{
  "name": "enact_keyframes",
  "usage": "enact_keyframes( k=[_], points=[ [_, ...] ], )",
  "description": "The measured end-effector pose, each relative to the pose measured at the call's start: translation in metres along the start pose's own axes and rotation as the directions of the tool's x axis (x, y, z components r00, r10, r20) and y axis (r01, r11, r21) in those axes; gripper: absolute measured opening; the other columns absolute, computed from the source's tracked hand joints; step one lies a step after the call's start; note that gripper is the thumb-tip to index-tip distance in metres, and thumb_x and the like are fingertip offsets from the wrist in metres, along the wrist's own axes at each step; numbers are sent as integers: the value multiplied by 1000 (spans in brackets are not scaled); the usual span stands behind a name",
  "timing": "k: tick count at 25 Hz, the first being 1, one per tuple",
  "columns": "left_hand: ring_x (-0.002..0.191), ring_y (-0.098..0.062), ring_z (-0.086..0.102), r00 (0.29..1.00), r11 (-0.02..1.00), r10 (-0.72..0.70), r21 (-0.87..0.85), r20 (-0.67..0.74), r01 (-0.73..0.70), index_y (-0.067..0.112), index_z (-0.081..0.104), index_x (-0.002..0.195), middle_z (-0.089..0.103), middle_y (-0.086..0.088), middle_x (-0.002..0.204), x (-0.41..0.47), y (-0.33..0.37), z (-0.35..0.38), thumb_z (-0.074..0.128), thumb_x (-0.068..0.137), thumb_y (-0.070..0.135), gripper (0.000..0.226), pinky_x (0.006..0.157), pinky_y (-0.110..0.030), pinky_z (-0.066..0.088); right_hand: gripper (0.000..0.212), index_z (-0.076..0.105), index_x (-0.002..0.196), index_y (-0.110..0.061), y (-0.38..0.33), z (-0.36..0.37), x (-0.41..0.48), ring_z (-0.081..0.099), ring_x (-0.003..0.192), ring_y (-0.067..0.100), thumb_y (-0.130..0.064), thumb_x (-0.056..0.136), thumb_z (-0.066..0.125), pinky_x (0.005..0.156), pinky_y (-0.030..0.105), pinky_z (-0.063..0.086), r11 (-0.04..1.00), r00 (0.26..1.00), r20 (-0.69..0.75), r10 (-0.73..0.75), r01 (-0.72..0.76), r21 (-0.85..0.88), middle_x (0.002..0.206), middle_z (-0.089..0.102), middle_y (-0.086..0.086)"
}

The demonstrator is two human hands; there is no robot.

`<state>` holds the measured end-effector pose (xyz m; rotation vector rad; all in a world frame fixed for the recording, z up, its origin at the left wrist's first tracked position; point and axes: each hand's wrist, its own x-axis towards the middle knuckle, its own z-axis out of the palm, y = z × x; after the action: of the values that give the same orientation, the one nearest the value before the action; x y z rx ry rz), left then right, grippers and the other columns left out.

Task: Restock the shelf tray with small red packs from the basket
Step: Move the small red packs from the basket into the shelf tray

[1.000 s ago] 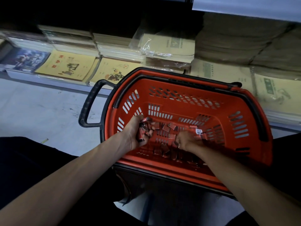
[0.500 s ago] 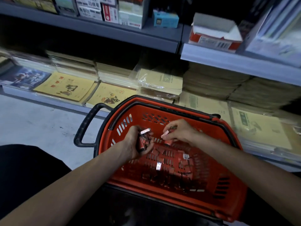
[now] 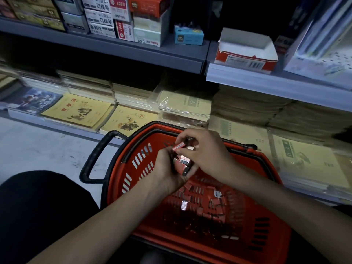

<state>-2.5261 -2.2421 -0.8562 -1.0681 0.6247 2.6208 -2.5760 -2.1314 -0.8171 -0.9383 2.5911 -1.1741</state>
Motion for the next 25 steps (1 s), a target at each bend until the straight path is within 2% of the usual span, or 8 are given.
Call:
enact_keyframes(
  k=[4, 6, 9, 12, 15, 18, 22, 25],
  points=[
    [49, -19, 71, 996, 998, 61, -7, -69, -61, 12, 74, 55, 71, -6, 62, 13, 11, 19, 46, 98, 34, 56, 49, -26, 58, 23, 73, 101, -29, 1, -9, 10, 55, 86, -4, -12, 86, 73, 74, 15, 44, 997, 998, 48, -49, 52, -64, 103, 62, -11],
    [46, -19, 69, 992, 995, 104, 11, -72, -103, 13, 71, 61, 69, -6, 60, 15, 20, 32, 48, 99, 38, 51, 44, -22, 54, 28, 71, 107, -27, 2, -17, 15, 49, 77, -10, -7, 88, 65, 70, 9, 36, 994, 997, 59, -53, 59, -93, 107, 61, -12],
    [57, -19, 73, 990, 991, 129, 38, -60, -127, 14, 72, 80, 74, -7, 71, 15, 27, 50, 50, 99, 48, 45, 53, -24, 56, 41, 66, 121, -25, 5, -31, 25, 54, 95, -7, -1, 91, 51, 81, 6, 39, 995, 997, 54, -61, 66, -79, 118, 58, -13],
    [71, -19, 72, 989, 989, 141, 51, -32, -140, 16, 73, 84, 74, -4, 72, 12, 24, 68, 50, 99, 47, 42, 65, -29, 53, 52, 66, 122, -21, 8, -39, 34, 56, 112, 1, 11, 88, 44, 93, 15, 44, 994, 995, -4, -102, 102, -36, 122, 61, -10],
    [78, -21, 68, 987, 986, 158, 44, -1, -158, 15, 71, 85, 72, -5, 76, 4, 25, 76, 52, 97, 44, 37, 73, -32, 50, 51, 65, 120, -23, 9, -45, 37, 59, 106, 4, 14, 89, 48, 86, 20, 47, 986, 986, -27, -164, 163, -35, 116, 63, -12],
    [71, -20, 65, 980, 977, 199, 69, 24, -200, 15, 69, 78, 67, -3, 72, -16, 26, 83, 54, 96, 37, 32, 71, -30, 49, 48, 57, 130, -30, -4, -54, 30, 61, 105, 2, 5, 98, 51, 80, 15, 45, 982, 982, -21, -188, 187, -42, 118, 63, -14],
    [65, -15, 65, 972, 969, 234, 77, -3, -233, 17, 69, 72, 67, 1, 70, -34, 23, 92, 60, 91, 33, 26, 69, -25, 49, 34, 42, 131, -32, -24, -60, 24, 61, 121, 2, -12, 105, 52, 93, 13, 49, 975, 968, -166, -189, 205, 85, 140, 62, -9],
    [52, -11, 62, 971, 971, 240, 4, 6, -240, 13, 73, 59, 67, 1, 62, -44, 21, 104, 58, 91, 30, 40, 56, -16, 48, 21, 49, 116, -26, -31, -69, 11, 69, 105, 1, -14, 102, 58, 88, 31, 59, 923, 952, -286, -114, 207, 323, 127, 71, -10]
  ],
)
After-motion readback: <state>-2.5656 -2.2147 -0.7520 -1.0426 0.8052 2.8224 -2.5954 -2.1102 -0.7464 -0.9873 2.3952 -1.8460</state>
